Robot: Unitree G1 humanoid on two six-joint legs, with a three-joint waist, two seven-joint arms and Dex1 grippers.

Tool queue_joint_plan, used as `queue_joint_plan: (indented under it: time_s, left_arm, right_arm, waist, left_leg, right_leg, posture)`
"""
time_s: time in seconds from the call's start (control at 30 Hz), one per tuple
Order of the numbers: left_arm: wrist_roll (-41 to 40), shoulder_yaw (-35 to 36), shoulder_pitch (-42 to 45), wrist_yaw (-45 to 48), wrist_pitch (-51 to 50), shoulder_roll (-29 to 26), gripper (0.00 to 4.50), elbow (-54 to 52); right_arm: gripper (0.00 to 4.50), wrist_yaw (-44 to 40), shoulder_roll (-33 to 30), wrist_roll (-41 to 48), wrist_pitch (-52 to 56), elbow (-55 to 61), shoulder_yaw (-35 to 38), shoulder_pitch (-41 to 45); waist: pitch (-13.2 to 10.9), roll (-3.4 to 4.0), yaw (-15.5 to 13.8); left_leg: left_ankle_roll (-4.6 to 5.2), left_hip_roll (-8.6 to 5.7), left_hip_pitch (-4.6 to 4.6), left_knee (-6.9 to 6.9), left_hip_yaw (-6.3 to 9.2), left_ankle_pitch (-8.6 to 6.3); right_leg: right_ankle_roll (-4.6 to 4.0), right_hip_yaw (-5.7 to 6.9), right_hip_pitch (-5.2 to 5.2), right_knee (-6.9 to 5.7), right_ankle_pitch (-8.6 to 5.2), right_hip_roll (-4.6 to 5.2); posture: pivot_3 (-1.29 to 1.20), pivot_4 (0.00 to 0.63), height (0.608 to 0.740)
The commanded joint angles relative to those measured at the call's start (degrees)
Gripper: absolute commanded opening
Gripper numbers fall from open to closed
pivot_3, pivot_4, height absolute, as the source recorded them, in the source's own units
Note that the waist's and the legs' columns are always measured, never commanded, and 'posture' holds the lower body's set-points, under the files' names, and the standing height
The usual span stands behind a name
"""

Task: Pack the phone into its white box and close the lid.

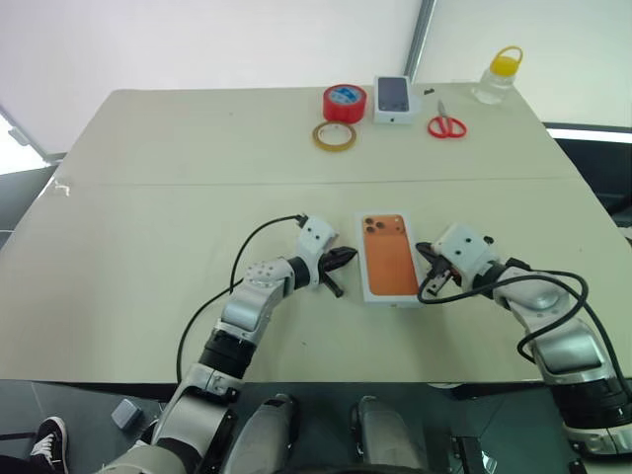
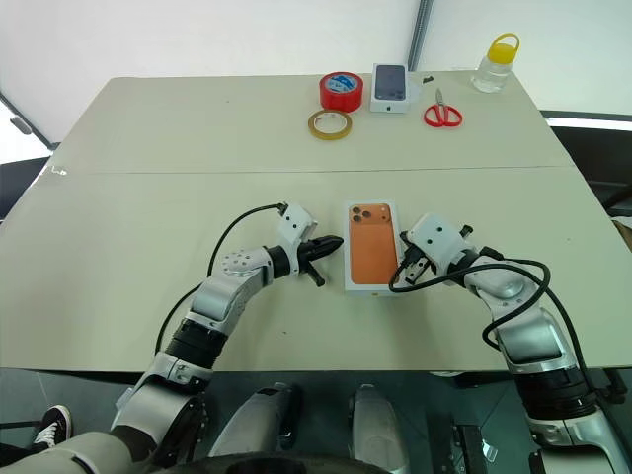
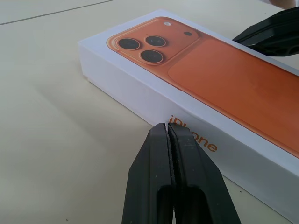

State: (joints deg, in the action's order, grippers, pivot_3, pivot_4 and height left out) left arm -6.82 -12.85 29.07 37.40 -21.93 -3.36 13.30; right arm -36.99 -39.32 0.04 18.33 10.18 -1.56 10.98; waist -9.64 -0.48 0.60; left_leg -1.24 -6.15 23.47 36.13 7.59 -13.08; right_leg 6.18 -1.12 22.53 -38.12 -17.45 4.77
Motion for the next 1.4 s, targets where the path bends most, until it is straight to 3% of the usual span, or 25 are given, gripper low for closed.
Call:
queue_joint_plan:
  time_s: [0.03,0.17,0.3,0.53,0.77,0.83,0.97,1.1,1.23,1.3,1.4]
  left_arm:
    - [-0.14,-1.86,-0.18,0.87,1.08,0.41,0.08,-2.38]
    - [-1.65,2.06,1.34,-0.45,1.97,-0.06,0.08,-2.86]
    - [-3.5,5.81,8.33,-2.7,2.84,1.38,0.08,-0.04]
    - [-1.04,4.28,15.03,-2.45,8.82,3.75,0.08,12.05]
    - [7.92,-2.41,14.48,-4.6,13.47,3.23,0.08,23.57]
    - [6.61,-2.16,12.25,-3.06,10.64,2.93,0.08,21.22]
    - [3.76,-1.63,8.18,0.62,8.46,1.6,0.08,13.29]
    - [0.06,-3.03,1.83,7.18,4.52,-1.27,0.08,1.94]
    - [-1.69,-1.23,-0.51,7.49,2.62,-3.24,0.08,-3.02]
    - [-3.23,1.23,-0.22,6.89,2.17,-4.3,0.34,-4.65]
    - [-7.46,6.61,0.46,6.75,-0.16,-7.11,1.43,-9.49]
  right_arm:
    - [0.06,-0.95,0.65,0.24,-2.13,0.92,-1.04,0.7]
    - [0.06,-0.95,-0.62,0.27,-2.9,-1.54,1.28,2.95]
    - [0.06,-0.96,0.09,1.73,-3.23,-4.02,2.54,8.22]
    - [0.06,-0.87,2.91,1.38,-4.52,-6.52,-0.33,12.37]
    - [0.06,-0.2,5.61,-2.21,-4.97,-9.65,-5.49,8.51]
    - [0.06,0.24,4.69,-4.31,-5.45,-8.81,-6.54,6.65]
    - [0.06,-4.41,2.64,-0.07,-3.97,-3.45,-4.21,2.74]
    - [0.06,-12.82,-1.91,7.05,-1.34,4.28,-2.11,-3.69]
    - [0.06,-14.73,-2.04,15.11,5.39,6.25,1.95,-4.26]
    - [0.6,-14.58,-1.15,18.31,7.35,5.85,3.93,-2.12]
    - [1.94,-11.47,1.1,19.05,5.93,2.31,6.2,3.35]
  waist:
    - [0.0,0.0,0.02]
    - [0.0,0.0,0.1]
    - [-0.01,-0.02,0.04]
    - [0.01,-0.05,0.01]
    - [0.07,-0.05,0.05]
    - [0.21,-0.1,0.03]
    - [0.37,-0.12,0.05]
    - [0.39,-0.1,0.1]
    - [0.41,-0.12,0.13]
    - [0.38,-0.15,0.15]
    - [0.33,-0.11,0.63]
  left_leg:
    - [0.0,0.0,-0.01,0.0,0.0,0.0]
    - [0.0,0.0,-0.01,0.0,-0.01,0.0]
    - [-0.01,0.01,-0.01,0.03,-0.01,0.01]
    - [-0.12,-0.01,-0.01,0.02,-0.04,0.07]
    - [-0.15,0.0,-0.04,0.05,-0.05,0.1]
    - [-0.16,0.0,-0.08,0.04,-0.05,0.1]
    - [-0.15,0.02,-0.15,0.02,-0.03,0.09]
    - [0.09,0.04,-0.18,0.02,0.0,-0.05]
    - [0.21,0.06,-0.24,0.04,0.01,-0.12]
    - [0.21,0.05,-0.24,0.04,0.0,-0.12]
    - [0.21,0.08,-0.15,0.01,-0.01,-0.12]
  right_leg:
    - [0.0,0.0,0.0,-0.01,0.0,-0.01]
    - [0.0,-0.01,0.0,-0.01,0.0,-0.01]
    - [-0.01,0.0,0.02,-0.07,0.01,-0.02]
    - [0.03,0.04,-0.03,0.04,-0.01,-0.04]
    - [0.01,0.02,0.01,-0.11,0.0,-0.09]
    - [0.02,0.01,-0.06,-0.07,0.0,-0.08]
    - [0.02,-0.04,-0.14,-0.03,0.0,-0.07]
    - [0.02,-0.04,-0.2,0.0,-0.01,-0.07]
    - [0.01,-0.04,-0.29,0.0,0.0,-0.07]
    - [0.0,-0.05,-0.28,-0.01,0.0,-0.05]
    - [-0.01,-0.09,-0.08,-0.06,0.01,-0.07]
  posture:
    - [0.0,0.15,0.74]
    - [0.0,0.15,0.74]
    - [0.0,0.15,0.74]
    - [0.0,0.15,0.74]
    - [0.0,0.15,0.74]
    - [0.0,0.15,0.74]
    - [0.0,0.15,0.74]
    - [0.0,0.15,0.74]
    - [0.0,0.15,0.74]
    - [0.0,0.15,0.74]
    - [0.0,0.15,0.74]
